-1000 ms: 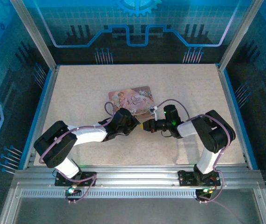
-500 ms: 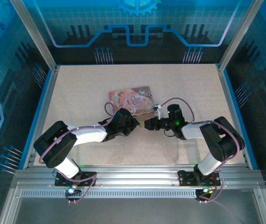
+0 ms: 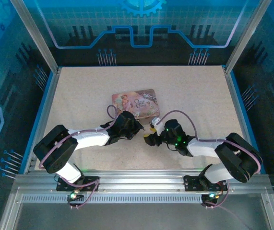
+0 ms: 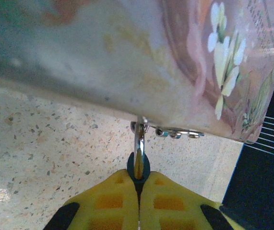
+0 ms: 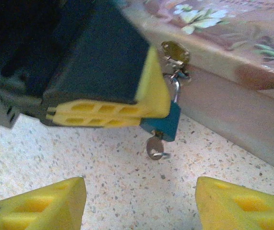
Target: Unlock a padlock with a key
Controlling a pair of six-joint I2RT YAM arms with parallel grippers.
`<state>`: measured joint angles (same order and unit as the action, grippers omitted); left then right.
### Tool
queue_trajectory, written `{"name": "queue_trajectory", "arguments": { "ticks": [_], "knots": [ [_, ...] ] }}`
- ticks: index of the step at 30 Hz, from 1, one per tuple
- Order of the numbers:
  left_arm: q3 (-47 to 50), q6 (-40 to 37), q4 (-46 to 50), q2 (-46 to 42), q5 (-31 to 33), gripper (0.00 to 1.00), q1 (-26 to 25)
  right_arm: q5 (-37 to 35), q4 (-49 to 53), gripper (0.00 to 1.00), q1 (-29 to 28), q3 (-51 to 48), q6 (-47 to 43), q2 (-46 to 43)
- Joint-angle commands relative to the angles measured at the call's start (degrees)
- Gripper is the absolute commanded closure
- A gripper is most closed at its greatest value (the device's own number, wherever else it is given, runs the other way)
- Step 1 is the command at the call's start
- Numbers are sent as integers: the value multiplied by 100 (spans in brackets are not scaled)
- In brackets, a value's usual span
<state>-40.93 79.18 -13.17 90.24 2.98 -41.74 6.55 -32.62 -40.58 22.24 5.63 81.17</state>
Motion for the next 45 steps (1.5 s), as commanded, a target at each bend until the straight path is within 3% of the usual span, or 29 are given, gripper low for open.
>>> {"name": "queue_trajectory", "arguments": {
  "ticks": [1, 19, 33, 41, 45],
  "knots": [
    [120, -56, 412, -95, -142, 100, 48, -985, -292, 39, -232, -132, -821, -44],
    [142, -9, 359, -83, -211, 100, 66, -1838, -515, 44, -841, 302, -1694, 598],
    [155, 4, 315, -78, -248, 100, 70, -1938, -631, 65, -904, 448, -1618, 830],
    [164, 10, 298, -63, -263, 100, 76, -1936, -760, 68, -882, 514, -1617, 919],
    [163, 24, 284, -51, -275, 100, 76, -1886, -757, 74, -845, 536, -1571, 936]
  ]
}}
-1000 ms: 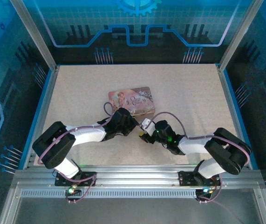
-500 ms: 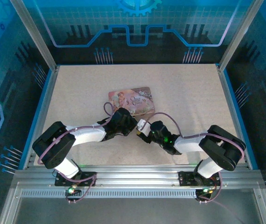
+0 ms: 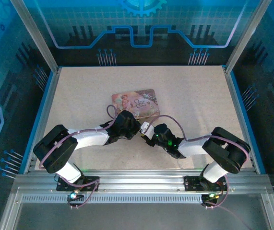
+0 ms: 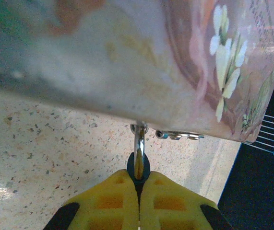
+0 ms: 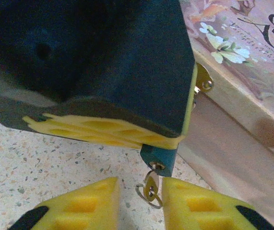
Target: Unlock a padlock with a key
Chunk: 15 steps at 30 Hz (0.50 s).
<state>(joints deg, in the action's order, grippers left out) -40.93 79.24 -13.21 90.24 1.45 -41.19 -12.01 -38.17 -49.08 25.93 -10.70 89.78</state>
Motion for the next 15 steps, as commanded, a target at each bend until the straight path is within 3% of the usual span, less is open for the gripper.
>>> {"name": "queue_trajectory", "arguments": {
  "ticks": [1, 10, 15],
  "knots": [
    [171, 13, 279, -48, -128, 100, 18, 11, -199, 77, 31, 166, 91, 66],
    [173, 30, 206, 27, -198, 100, 21, 628, -453, 98, 301, 52, 441, -66],
    [179, 44, 153, 99, -276, 100, 9, 1306, -603, 100, 615, 31, 779, -66]
  ]
}}
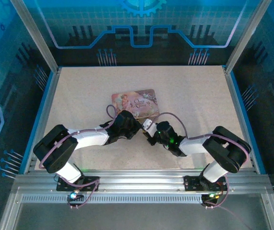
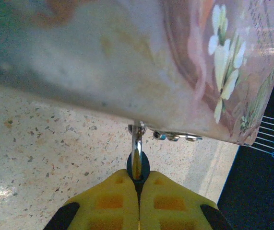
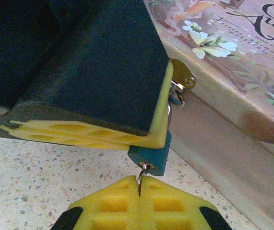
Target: Unlock a padlock with a key
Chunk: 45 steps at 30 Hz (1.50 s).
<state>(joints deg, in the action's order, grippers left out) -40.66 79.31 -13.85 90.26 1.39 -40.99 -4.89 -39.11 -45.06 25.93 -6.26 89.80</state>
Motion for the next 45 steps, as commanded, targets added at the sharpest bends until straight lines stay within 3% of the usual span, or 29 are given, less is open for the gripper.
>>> {"name": "queue_trajectory", "arguments": {
  "ticks": [1, 8, 17, 23, 28, 36, 45],
  "knots": [
    [160, 42, 197, 107, -286, 100, -11, 710, -526, 100, 264, 34, 404, -64],
    [190, 64, 154, 137, -290, 100, -34, 1704, -853, 100, 736, 87, 1173, 144],
    [252, 102, 84, 194, -299, 100, -66, 2437, -1118, 100, 1153, 346, 2442, 462],
    [270, 102, 49, 203, -288, 100, -64, 2800, -1212, 100, 1359, 500, 3232, 702],
    [262, 52, 69, 181, -264, 100, -50, 2690, -836, 100, 1294, 563, 3102, 789],
    [252, -158, 435, -117, -115, 80, 45, 2438, -545, 100, 1285, 418, 2544, 772],
    [331, -283, 734, -462, -22, 61, 147, 2600, -615, 100, 1289, 386, 2643, 889]
  ]
}}
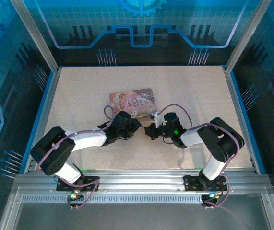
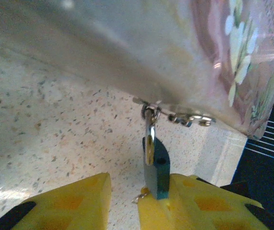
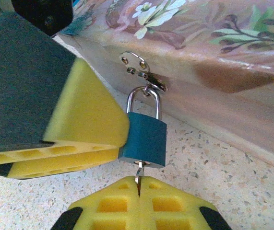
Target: Unlock a padlock with a key
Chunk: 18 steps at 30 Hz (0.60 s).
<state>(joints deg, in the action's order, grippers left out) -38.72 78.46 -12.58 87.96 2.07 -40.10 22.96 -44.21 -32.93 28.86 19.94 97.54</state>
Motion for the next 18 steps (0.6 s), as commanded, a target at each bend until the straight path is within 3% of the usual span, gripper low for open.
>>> {"name": "queue_trajectory", "arguments": {
  "ticks": [1, 11, 18],
  "knots": [
    [137, -226, 647, -289, -75, 59, 72, -163, -106, 100, 80, 103, 40, 114],
    [154, -732, 1242, -1086, 45, 44, 419, 226, -91, 100, 174, 141, 815, 114],
    [150, -1364, 1766, -1746, -197, 34, 1063, 481, 240, 100, 279, 325, 1561, 204]
  ]
}}
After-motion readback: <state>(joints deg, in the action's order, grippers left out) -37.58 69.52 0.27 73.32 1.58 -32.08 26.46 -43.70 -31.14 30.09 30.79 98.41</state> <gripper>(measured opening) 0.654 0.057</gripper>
